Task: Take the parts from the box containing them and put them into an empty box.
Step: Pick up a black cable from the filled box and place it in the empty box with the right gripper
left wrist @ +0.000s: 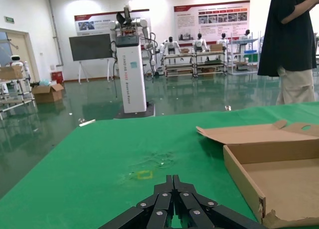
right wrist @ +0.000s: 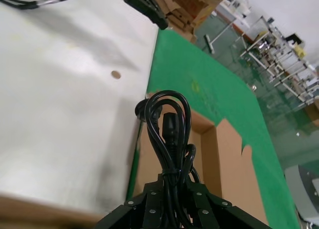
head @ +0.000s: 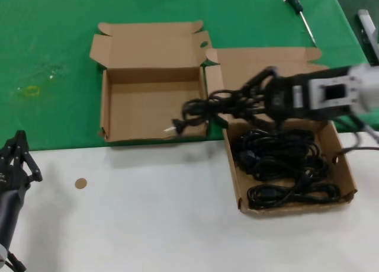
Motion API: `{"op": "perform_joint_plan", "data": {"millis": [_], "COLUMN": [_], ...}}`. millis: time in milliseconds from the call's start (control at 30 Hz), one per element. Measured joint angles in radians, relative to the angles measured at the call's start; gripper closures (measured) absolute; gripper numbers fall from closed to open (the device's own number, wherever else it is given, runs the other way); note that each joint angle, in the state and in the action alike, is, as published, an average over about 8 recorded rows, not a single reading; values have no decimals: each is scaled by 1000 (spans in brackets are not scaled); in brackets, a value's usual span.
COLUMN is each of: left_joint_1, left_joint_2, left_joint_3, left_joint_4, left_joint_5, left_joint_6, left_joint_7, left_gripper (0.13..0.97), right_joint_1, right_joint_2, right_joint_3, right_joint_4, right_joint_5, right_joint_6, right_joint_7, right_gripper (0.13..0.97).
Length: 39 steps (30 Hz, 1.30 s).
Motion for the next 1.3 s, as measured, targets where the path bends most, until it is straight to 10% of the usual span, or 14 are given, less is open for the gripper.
{"op": "perform_joint_plan", "data": {"millis": [1300], "left_joint_1": [0], "left_joint_2": [0], "left_joint_3": [0], "left_joint_4": [0], "left_joint_5": [0], "left_joint_6": [0], "left_joint_7": [0], "left_gripper": [945], "right_joint_1": [233], "right_joint_2": [-527], "right_joint_3": [-7], "right_joint_4": [-792], "right_joint_5": [-24], "right_joint_6": [346], "right_joint_7": [-608], "right_gripper": [880]}}
